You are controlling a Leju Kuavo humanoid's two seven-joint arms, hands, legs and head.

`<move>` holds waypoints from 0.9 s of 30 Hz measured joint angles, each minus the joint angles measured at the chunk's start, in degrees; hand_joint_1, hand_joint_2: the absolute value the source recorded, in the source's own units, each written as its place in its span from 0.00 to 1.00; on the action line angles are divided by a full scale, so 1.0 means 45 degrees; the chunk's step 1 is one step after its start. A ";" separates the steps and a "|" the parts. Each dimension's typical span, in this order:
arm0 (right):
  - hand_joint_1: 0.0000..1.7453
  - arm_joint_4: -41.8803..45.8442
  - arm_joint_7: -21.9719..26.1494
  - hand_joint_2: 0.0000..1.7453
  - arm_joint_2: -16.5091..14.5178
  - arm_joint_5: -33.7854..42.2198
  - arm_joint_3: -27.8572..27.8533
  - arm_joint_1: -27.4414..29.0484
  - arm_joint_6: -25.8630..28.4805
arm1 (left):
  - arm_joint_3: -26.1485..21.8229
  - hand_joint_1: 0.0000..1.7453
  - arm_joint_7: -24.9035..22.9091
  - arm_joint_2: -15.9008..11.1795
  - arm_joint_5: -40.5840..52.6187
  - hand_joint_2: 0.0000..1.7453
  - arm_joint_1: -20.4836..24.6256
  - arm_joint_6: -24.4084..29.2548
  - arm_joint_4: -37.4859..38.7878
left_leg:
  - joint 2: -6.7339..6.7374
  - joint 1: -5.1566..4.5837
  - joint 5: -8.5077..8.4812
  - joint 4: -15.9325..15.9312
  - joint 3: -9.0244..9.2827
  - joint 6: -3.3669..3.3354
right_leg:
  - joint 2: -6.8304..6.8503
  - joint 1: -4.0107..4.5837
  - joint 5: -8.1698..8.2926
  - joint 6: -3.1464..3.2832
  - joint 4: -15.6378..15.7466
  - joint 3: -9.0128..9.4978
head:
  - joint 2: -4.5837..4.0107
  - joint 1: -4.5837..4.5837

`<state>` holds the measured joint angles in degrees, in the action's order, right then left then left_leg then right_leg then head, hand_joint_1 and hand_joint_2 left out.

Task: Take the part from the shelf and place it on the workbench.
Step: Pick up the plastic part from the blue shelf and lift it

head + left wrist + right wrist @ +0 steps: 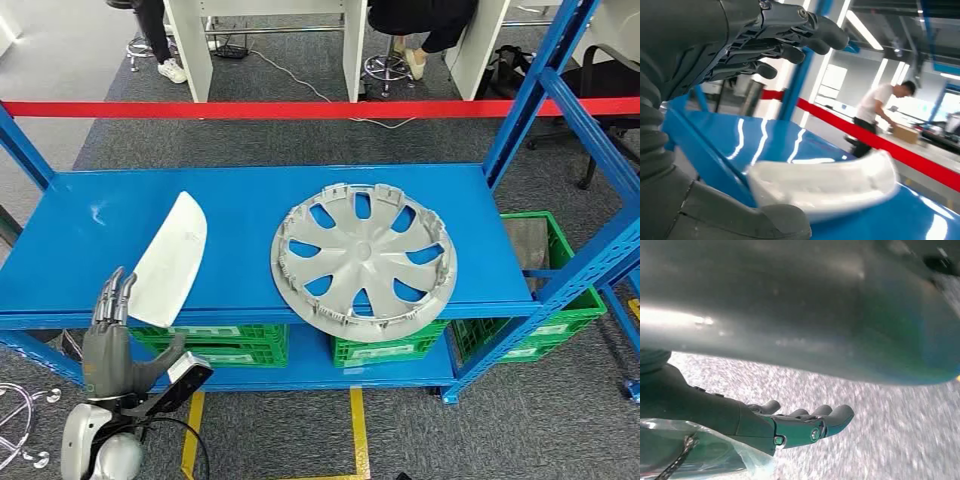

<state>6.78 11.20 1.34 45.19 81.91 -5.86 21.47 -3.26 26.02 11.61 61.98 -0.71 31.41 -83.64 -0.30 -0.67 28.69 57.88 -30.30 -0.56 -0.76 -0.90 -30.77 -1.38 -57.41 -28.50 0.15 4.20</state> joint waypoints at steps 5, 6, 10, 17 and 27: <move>0.00 -0.0095 0.0393 0.00 0.0325 0.0671 -0.0354 0.0052 0.0127 | -0.0779 0.00 -0.0043 -0.0109 0.0108 1.00 -0.0442 0.0095 -0.0421 | -0.0003 0.0000 0.0000 -0.0001 -0.0003 0.0000 | 0.0005 0.0000 -0.0002 0.0001 0.0000 -0.0003 | 0.0000 0.0002; 0.00 -0.0123 0.0465 0.00 0.0403 0.0791 -0.0439 0.0072 0.0129 | -0.0988 0.00 -0.0044 -0.0139 0.0122 1.00 -0.0527 0.0129 -0.0498 | -0.0003 0.0000 0.0000 -0.0001 -0.0004 0.0000 | 0.0004 0.0000 -0.0002 0.0001 0.0000 -0.0003 | 0.0000 0.0003; 0.00 -0.0207 0.0560 0.00 0.0637 0.1055 -0.0682 0.0199 0.0082 | -0.1807 0.00 -0.0045 -0.0279 0.0080 1.00 -0.0757 0.0211 -0.0666 | -0.0003 0.0000 0.0001 -0.0002 -0.0007 0.0000 | 0.0005 -0.0001 -0.0003 0.0001 0.0001 -0.0006 | 0.0000 0.0001; 0.00 -0.0248 0.0070 0.00 0.0856 0.1488 -0.0959 0.0271 0.0017 | -0.2895 0.00 0.0104 -0.0329 -0.0201 1.00 -0.0828 0.0228 -0.0649 | -0.0002 0.0000 0.0000 -0.0002 -0.0006 -0.0001 | 0.0005 0.0000 -0.0002 0.0001 0.0001 -0.0011 | 0.0000 -0.0001; 0.00 -0.0245 0.0143 0.00 0.0887 0.1711 -0.1110 0.0216 -0.0503 | -0.3232 0.00 0.0326 -0.0296 -0.0021 1.00 -0.0509 0.0182 0.0071 | -0.0002 0.0000 0.0000 0.0000 -0.0007 -0.0001 | 0.0005 -0.0001 -0.0002 0.0001 0.0002 -0.0019 | 0.0000 0.0001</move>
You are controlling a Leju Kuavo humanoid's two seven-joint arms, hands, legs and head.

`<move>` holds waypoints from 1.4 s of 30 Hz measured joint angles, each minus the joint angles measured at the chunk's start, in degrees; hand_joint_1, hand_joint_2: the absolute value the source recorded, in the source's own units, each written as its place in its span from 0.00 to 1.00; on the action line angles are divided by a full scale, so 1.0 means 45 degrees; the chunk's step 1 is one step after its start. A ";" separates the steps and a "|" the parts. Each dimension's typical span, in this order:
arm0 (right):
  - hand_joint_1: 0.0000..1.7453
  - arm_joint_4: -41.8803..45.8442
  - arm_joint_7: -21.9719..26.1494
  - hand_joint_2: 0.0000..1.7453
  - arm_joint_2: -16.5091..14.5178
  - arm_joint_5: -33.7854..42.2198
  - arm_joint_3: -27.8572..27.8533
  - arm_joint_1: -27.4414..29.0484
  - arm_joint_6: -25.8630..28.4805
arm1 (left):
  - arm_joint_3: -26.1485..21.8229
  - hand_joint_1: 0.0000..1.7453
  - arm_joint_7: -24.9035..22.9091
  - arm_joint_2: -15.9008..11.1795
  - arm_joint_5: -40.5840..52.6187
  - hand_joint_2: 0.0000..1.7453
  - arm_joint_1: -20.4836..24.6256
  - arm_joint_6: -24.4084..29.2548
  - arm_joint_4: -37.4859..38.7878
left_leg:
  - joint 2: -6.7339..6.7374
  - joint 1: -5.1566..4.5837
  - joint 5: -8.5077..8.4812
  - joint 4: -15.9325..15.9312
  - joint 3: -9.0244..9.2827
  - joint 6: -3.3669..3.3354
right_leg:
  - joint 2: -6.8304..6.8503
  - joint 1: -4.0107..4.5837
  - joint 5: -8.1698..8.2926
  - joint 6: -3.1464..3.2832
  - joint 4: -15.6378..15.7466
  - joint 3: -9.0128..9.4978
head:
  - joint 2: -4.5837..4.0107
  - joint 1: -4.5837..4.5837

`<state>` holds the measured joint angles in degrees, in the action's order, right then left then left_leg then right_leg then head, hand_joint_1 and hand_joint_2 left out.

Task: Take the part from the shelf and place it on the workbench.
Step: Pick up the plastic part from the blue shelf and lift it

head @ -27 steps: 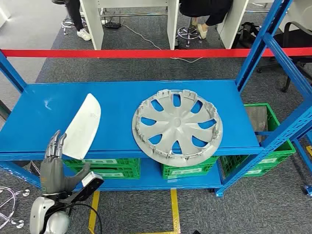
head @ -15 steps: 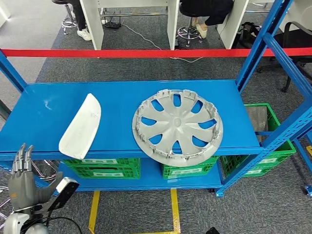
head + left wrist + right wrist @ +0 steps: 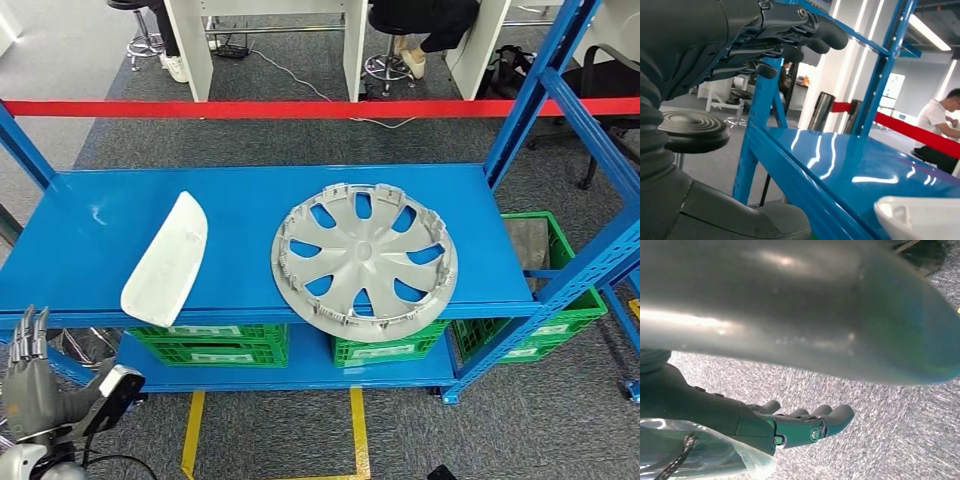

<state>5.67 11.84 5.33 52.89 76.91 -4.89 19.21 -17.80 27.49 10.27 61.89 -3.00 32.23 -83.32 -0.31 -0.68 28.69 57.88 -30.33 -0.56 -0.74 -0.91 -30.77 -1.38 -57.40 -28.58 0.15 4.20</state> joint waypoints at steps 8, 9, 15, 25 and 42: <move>0.00 0.0002 -0.0004 0.00 0.0018 0.0324 -0.0002 -0.0151 -0.0307 | 0.0683 0.00 -0.0483 -0.0015 0.1488 1.00 0.1521 0.0022 0.1740 | 0.0000 -0.0001 -0.0012 0.0003 0.0001 -0.0008 | 0.0001 0.0000 0.0014 -0.0004 -0.0001 0.0007 | 0.0000 0.0000; 0.00 0.0002 0.0012 0.00 0.0019 0.0373 -0.0004 -0.0170 -0.0288 | 0.0824 0.00 -0.0569 -0.0032 0.1654 1.00 0.1700 0.0035 0.1946 | 0.0000 -0.0001 -0.0012 0.0003 0.0001 -0.0008 | 0.0000 0.0000 0.0015 -0.0004 -0.0001 0.0008 | 0.0000 0.0001; 0.00 0.0002 0.0061 0.00 0.0021 0.0489 -0.0007 -0.0224 -0.0254 | 0.1425 0.00 -0.0831 -0.0122 0.2120 1.00 0.2315 0.0086 0.2730 | 0.0001 -0.0001 -0.0012 0.0005 -0.0001 -0.0007 | -0.0002 0.0000 0.0016 -0.0004 -0.0001 0.0003 | 0.0000 0.0001; 0.00 0.0002 0.0660 0.00 0.0019 0.0604 -0.0034 -0.0236 -0.0047 | 0.2308 0.00 -0.1478 -0.0234 0.3162 1.00 0.2838 0.0210 0.3518 | 0.0001 0.0000 -0.0012 0.0004 -0.0004 -0.0007 | -0.0002 0.0000 0.0016 -0.0003 -0.0001 0.0000 | 0.0000 -0.0001; 0.00 0.0007 0.0982 0.00 -0.0013 0.0599 0.0019 -0.0310 -0.0137 | 0.3457 0.00 -0.1786 -0.0228 0.3161 1.00 0.3516 -0.0005 0.5520 | 0.0001 0.0000 -0.0012 0.0006 -0.0005 -0.0007 | -0.0002 0.0000 0.0017 -0.0003 -0.0002 -0.0001 | 0.0000 -0.0001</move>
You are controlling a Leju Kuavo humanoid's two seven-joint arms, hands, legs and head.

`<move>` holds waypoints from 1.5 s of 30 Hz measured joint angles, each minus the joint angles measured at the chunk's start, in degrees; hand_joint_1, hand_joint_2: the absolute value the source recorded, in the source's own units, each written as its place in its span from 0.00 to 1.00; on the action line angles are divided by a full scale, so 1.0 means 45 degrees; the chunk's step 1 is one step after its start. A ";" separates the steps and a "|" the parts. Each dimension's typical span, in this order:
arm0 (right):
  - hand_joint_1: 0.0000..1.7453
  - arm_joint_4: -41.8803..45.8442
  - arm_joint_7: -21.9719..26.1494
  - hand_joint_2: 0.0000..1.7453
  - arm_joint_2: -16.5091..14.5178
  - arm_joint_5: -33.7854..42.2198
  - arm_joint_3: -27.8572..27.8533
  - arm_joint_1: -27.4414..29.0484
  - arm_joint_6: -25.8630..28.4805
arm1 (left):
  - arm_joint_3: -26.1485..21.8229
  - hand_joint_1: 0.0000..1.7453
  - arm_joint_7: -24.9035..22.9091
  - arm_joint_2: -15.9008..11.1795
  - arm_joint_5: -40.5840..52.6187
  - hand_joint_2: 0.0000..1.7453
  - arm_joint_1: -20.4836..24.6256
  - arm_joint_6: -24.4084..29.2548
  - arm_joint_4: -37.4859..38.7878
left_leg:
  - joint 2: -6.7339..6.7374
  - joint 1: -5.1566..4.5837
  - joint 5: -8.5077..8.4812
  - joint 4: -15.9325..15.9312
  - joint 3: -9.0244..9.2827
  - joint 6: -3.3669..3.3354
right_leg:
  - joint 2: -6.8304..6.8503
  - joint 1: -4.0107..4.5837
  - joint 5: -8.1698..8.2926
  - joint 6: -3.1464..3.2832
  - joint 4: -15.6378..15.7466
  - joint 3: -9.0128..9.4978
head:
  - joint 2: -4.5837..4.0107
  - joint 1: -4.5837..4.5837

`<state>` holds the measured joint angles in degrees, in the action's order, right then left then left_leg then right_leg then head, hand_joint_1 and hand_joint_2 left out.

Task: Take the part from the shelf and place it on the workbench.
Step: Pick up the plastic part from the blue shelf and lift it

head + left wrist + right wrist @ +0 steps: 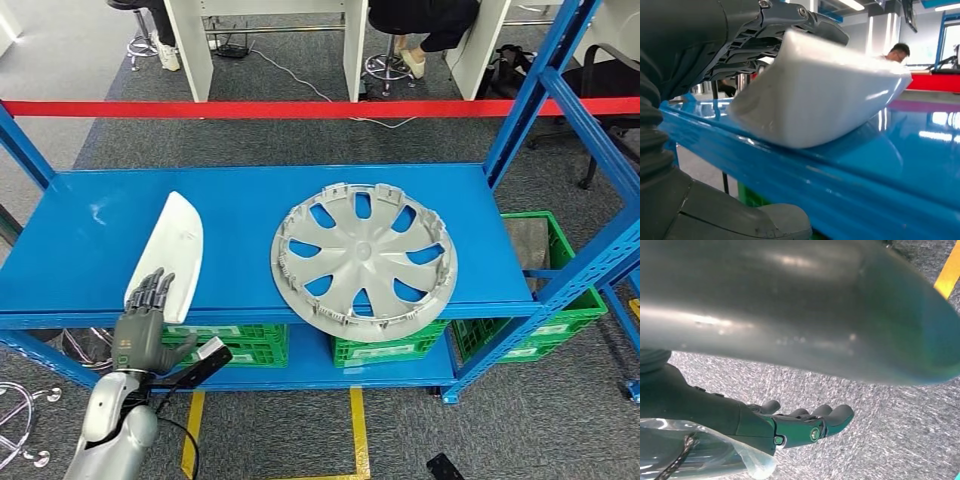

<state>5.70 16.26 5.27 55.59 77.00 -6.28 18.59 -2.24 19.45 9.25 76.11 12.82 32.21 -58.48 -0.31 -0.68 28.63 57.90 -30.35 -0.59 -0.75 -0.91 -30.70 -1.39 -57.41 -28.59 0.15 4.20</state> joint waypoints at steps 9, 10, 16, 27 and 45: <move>0.00 0.0000 -0.0278 0.00 -0.0010 0.0347 0.0010 -0.0039 -0.0076 | 0.0007 0.68 0.0070 -0.0046 -0.0480 1.00 0.0101 -0.0010 0.0505 | 0.0001 0.0000 0.0000 0.0000 -0.0002 0.0000 | -0.0002 0.0000 0.0000 0.0000 0.0000 0.0000 | 0.0000 0.0001; 0.00 0.0000 -0.0305 0.00 -0.0011 0.0384 0.0010 -0.0038 -0.0074 | 0.0007 0.87 0.0083 -0.0047 -0.0529 1.00 0.0118 -0.0011 0.0549 | 0.0001 0.0000 0.0000 0.0000 -0.0002 0.0000 | -0.0002 0.0000 0.0000 0.0000 0.0000 0.0000 | 0.0000 0.0002; 0.00 0.0000 -0.0209 0.00 -0.0024 0.0482 0.0024 -0.0071 -0.0091 | -0.0001 1.00 0.0108 -0.0081 -0.0862 1.00 0.0130 0.0001 0.0606 | 0.0001 0.0000 0.0000 0.0000 -0.0003 0.0000 | -0.0001 0.0000 0.0000 0.0000 -0.0001 0.0002 | 0.0000 0.0001; 0.00 0.0000 -0.0225 0.00 -0.0050 0.0577 0.0041 -0.0131 -0.0135 | -0.0007 1.00 0.0210 -0.0172 -0.0945 1.00 0.0317 0.0006 0.0601 | 0.0000 0.0000 0.0000 -0.0001 0.0003 0.0000 | 0.0000 0.0000 0.0000 0.0000 -0.0003 0.0011 | 0.0000 0.0000; 0.00 0.0000 -0.0480 0.00 -0.0064 0.1422 0.0297 -0.0157 -0.0169 | 0.0099 1.00 -0.0475 0.0017 0.0930 1.00 0.0276 0.0478 -0.1453 | 0.0000 0.0001 -0.0001 0.0000 -0.0004 0.0000 | 0.0001 0.0001 0.0001 0.0001 -0.0004 0.0000 | 0.0000 0.0000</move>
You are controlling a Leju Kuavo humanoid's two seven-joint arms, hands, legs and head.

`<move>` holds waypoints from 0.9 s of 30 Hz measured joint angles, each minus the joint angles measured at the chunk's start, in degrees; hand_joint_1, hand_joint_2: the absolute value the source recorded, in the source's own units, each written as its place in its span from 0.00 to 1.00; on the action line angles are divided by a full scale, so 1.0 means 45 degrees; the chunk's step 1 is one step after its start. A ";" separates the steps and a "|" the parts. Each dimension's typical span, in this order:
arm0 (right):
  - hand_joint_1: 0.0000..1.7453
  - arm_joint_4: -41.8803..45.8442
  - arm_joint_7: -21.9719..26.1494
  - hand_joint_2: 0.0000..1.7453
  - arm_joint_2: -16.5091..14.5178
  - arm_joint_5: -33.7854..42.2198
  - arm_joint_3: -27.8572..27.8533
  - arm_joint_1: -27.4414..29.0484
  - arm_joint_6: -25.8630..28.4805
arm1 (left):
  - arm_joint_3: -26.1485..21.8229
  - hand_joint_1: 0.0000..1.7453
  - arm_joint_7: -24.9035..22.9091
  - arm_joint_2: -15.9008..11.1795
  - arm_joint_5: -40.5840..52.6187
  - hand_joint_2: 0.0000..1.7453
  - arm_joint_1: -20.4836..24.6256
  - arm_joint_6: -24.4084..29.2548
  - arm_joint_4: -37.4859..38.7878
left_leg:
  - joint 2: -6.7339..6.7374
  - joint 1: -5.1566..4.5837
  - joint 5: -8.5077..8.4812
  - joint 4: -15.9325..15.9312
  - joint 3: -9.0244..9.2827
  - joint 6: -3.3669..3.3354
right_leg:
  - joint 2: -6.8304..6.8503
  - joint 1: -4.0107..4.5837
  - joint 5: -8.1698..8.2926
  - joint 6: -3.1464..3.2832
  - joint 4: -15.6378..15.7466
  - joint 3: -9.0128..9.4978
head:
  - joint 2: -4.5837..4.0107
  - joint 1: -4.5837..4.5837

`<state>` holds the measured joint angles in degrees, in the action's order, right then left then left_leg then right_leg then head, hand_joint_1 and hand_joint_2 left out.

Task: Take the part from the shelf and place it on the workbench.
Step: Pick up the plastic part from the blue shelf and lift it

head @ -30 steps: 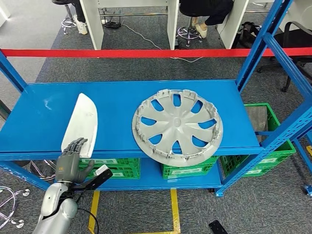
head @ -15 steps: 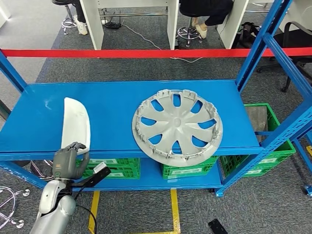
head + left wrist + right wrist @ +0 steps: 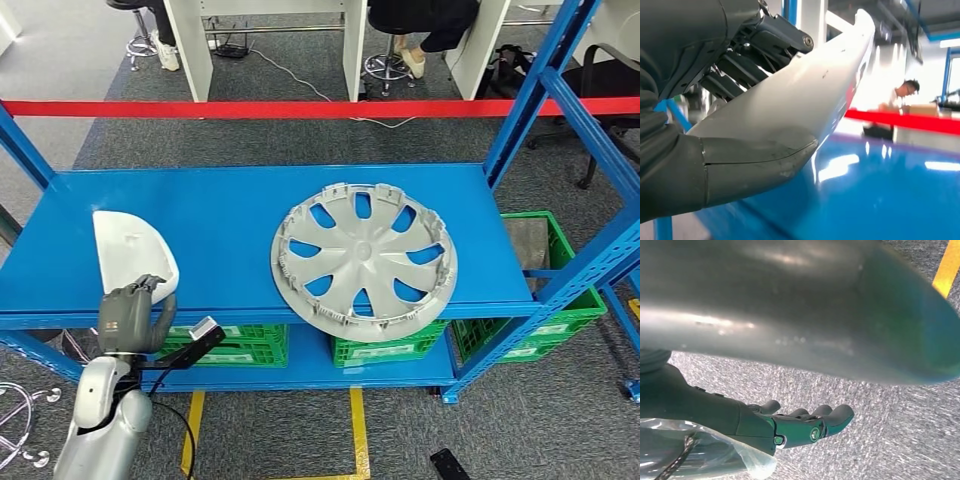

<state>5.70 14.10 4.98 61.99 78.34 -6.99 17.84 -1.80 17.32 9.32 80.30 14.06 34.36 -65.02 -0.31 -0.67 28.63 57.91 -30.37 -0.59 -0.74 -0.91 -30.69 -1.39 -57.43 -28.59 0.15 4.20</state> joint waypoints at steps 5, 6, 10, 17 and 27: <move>0.00 0.0005 -0.0088 0.00 -0.0022 0.0279 0.0172 -0.0046 -0.0059 | 0.0752 1.00 -0.0792 0.0011 0.1662 1.00 -0.0025 0.0116 -0.1951 | -0.0001 -0.0001 0.0000 0.0001 -0.0010 0.0000 | 0.0000 -0.0001 0.0001 0.0000 0.0000 -0.0005 | 0.0000 0.0001; 0.00 0.0007 -0.0076 0.00 -0.0040 0.0318 0.0211 -0.0063 -0.0094 | 0.0970 1.00 -0.1062 -0.0040 0.1862 1.00 0.0010 0.0046 -0.2386 | 0.0000 -0.0001 0.0000 0.0001 -0.0011 0.0000 | -0.0002 -0.0001 0.0001 0.0000 0.0000 -0.0006 | 0.0000 0.0002; 0.00 0.0011 -0.0034 0.00 -0.0164 0.0475 0.0353 -0.0144 -0.0203 | 0.2033 1.00 -0.2364 -0.0743 0.2098 1.00 0.0348 -0.0319 -0.4061 | 0.0001 0.0001 -0.0001 0.0002 -0.0012 0.0000 | -0.0004 0.0001 0.0004 0.0002 -0.0002 -0.0016 | 0.0000 0.0000; 0.00 0.0015 0.0063 0.00 -0.0318 0.0803 0.0594 -0.0236 -0.0215 | 0.4389 1.00 -0.5037 -0.3157 0.2133 1.00 0.1601 -0.1226 -0.6377 | 0.0000 0.0009 -0.0012 0.0000 -0.0014 0.0007 | -0.0002 0.0008 0.0004 0.0003 -0.0020 -0.0026 | 0.0000 0.0000; 0.00 0.0015 0.0106 0.00 -0.0389 0.1126 0.0684 -0.0245 -0.0185 | 0.6820 1.00 -0.6959 -0.5263 0.2133 1.00 0.2815 -0.1604 -0.7418 | 0.0002 0.0003 -0.0013 0.0002 -0.0020 0.0008 | -0.0006 0.0001 0.0004 0.0003 -0.0019 -0.0028 | 0.0000 0.0002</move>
<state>5.77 14.58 3.23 67.05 81.42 -8.09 17.00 28.89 -14.00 -14.36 89.90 26.73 27.14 -98.40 -0.30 -0.66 28.57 57.92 -30.46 -0.56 -0.77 -0.90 -30.68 -1.37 -57.51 -28.71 0.15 4.21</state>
